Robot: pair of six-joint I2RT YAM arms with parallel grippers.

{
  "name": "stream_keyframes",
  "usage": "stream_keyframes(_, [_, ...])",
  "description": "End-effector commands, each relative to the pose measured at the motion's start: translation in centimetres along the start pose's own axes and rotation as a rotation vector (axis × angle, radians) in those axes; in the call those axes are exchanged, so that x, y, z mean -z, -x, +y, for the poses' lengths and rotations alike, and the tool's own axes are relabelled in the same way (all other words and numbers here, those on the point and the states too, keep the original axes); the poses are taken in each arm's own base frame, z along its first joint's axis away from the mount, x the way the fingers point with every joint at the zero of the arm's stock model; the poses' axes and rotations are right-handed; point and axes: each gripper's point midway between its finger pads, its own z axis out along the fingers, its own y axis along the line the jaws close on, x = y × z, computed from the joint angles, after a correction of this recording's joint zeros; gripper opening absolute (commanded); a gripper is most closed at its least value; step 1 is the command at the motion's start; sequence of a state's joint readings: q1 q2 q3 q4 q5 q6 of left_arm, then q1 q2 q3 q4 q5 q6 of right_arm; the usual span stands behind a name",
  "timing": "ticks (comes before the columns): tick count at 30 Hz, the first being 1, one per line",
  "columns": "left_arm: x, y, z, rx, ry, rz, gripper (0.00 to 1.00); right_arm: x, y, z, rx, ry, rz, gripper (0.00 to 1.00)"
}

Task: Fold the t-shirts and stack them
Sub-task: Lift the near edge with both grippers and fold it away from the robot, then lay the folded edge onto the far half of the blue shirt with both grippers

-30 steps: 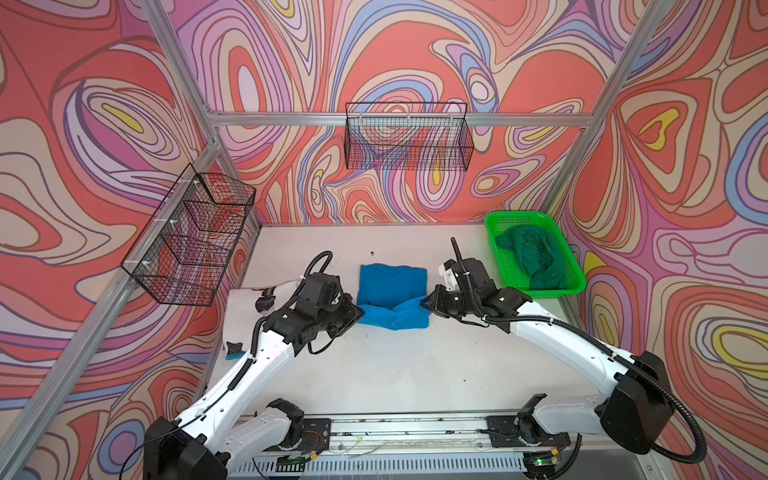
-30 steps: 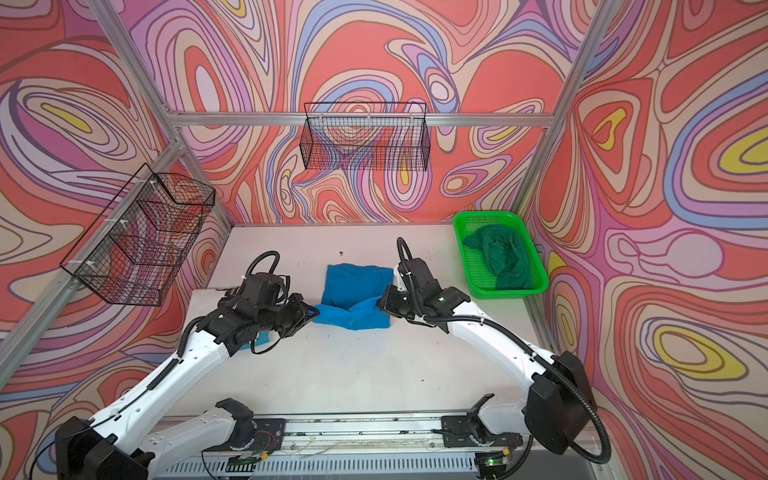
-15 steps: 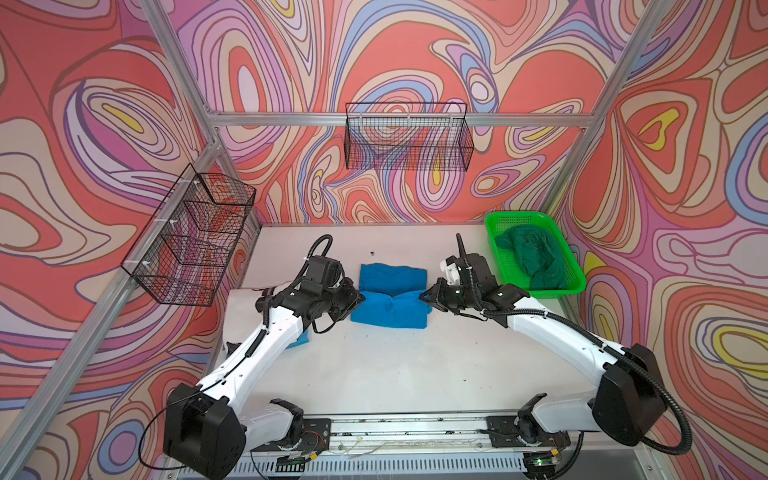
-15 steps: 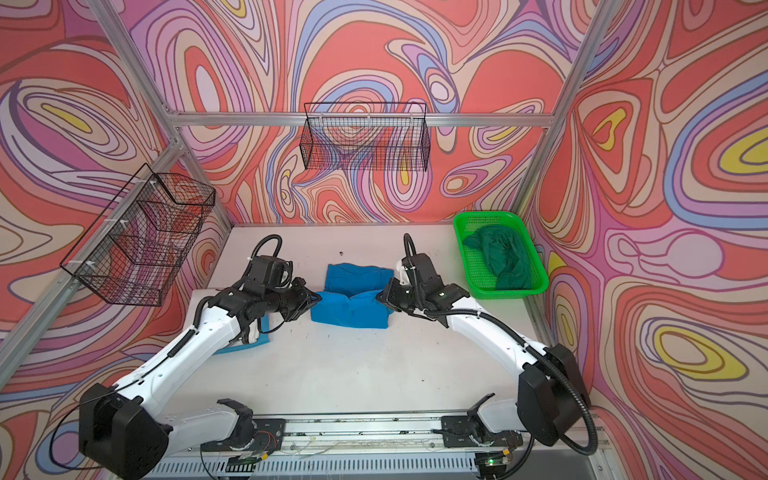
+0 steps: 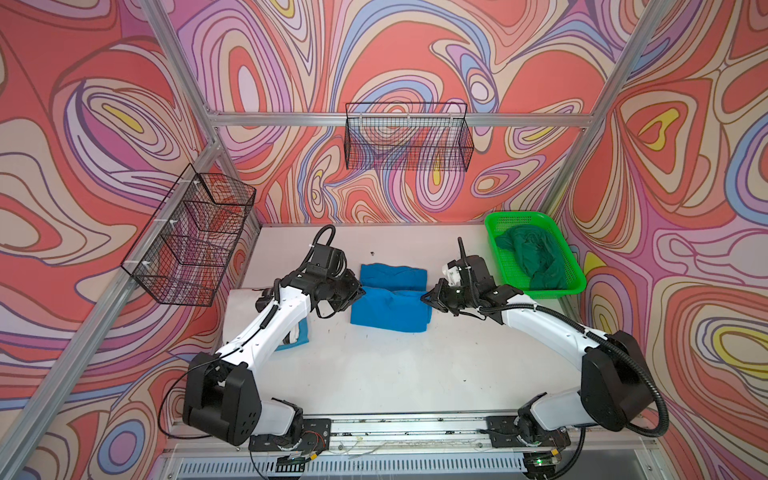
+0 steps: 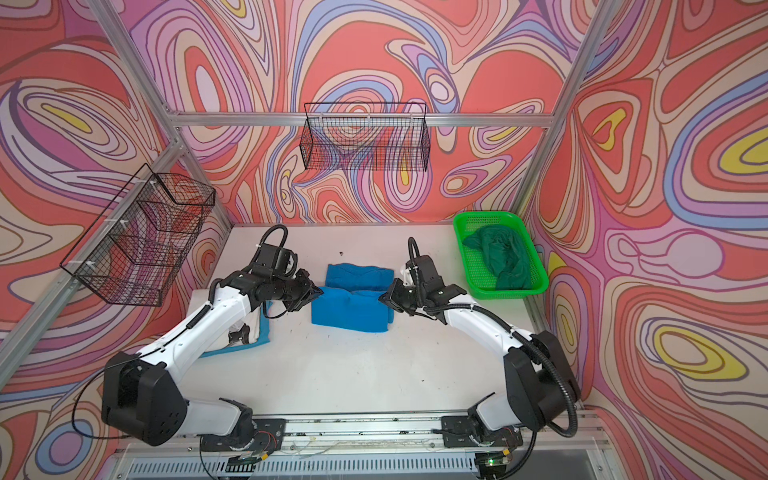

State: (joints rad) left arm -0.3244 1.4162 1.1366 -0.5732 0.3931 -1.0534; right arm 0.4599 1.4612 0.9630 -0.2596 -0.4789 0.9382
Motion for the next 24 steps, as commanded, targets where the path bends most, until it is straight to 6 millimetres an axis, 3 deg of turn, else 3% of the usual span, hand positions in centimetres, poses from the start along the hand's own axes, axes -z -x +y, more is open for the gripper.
stream_keyframes(1, [0.1,1.0,-0.4,-0.021,0.023,-0.012,0.0,-0.4,0.7,-0.4,-0.021,0.015,-0.002,0.0])
stream_keyframes(12, [-1.7,3.5,-1.2,-0.028,0.062,-0.005,0.0,-1.6,2.6,-1.5,-0.055,0.023,-0.007,0.0])
stream_keyframes(24, [-4.2,5.9,-1.9,-0.024,0.09,0.019,0.0,-2.5,5.4,-1.3,-0.077,0.052,-0.02,0.0])
